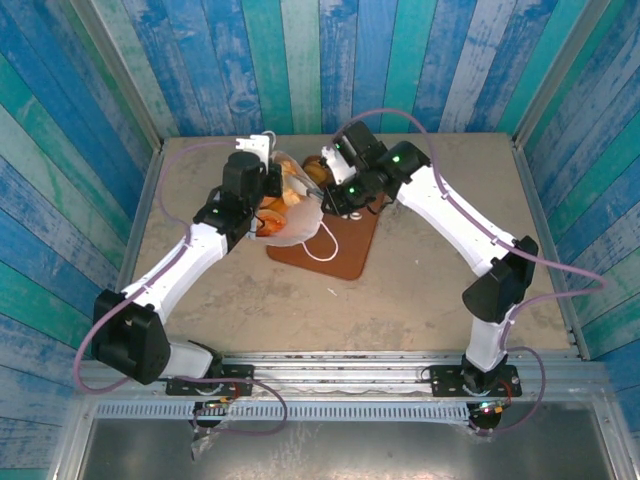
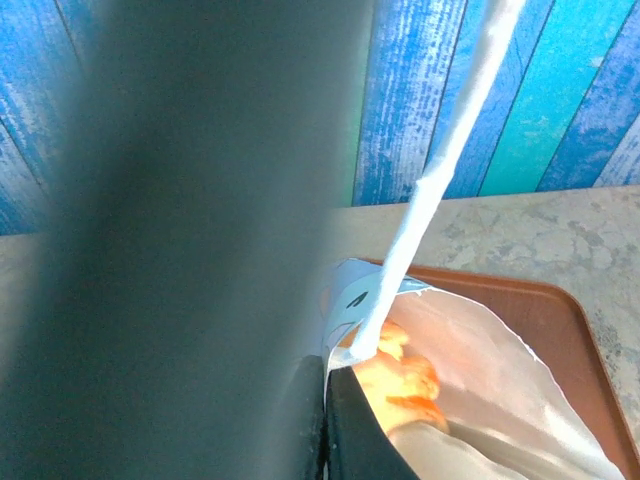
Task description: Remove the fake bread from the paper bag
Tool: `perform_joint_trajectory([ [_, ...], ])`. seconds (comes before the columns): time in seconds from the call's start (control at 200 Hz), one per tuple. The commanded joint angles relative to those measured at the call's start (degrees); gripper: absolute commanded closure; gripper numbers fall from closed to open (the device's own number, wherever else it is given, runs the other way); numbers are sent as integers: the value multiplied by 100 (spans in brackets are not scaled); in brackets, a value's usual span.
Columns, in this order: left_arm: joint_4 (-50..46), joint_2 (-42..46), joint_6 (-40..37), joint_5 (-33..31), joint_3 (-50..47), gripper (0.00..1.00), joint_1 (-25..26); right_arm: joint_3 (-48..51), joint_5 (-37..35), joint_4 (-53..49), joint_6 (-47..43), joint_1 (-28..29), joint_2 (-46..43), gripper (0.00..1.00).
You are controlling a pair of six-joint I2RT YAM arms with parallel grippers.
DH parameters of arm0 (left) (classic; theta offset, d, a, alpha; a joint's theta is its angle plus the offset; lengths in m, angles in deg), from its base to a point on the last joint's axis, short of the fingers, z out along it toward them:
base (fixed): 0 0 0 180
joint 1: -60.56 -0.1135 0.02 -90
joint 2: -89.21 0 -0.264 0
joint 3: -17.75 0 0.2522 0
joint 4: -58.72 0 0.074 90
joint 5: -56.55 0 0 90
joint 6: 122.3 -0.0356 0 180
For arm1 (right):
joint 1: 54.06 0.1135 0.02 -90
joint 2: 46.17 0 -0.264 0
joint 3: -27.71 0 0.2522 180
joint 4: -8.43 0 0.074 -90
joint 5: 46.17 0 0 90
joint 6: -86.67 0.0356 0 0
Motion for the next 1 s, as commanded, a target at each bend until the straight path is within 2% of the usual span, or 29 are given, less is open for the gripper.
perform_joint_trajectory([
  [0.0, 162, -185, 220, -353, 216, 99, 2, 231, 199, 190, 12, 32, -457, 80],
  [0.306, -13, -321, 359, -571, 373, 99, 1, 906, 249, 237, 54, -78, -1361, 81],
  [0.691, -70, -287, 408, -539, 331, 99, 0, 1614, 381, 612, 25, -647, -2519, 80],
  [0.711, -67, -280, 407, -536, 330, 99, 0, 1638, 372, 614, 12, -851, -2559, 80],
  [0.861, -71, -180, 391, -545, 273, 99, 0, 1840, 273, 597, -157, -1305, -2757, 80],
  [0.992, -18, -74, 382, -522, 216, 99, 3, 1952, -150, 599, -539, -1528, -2717, 79],
])
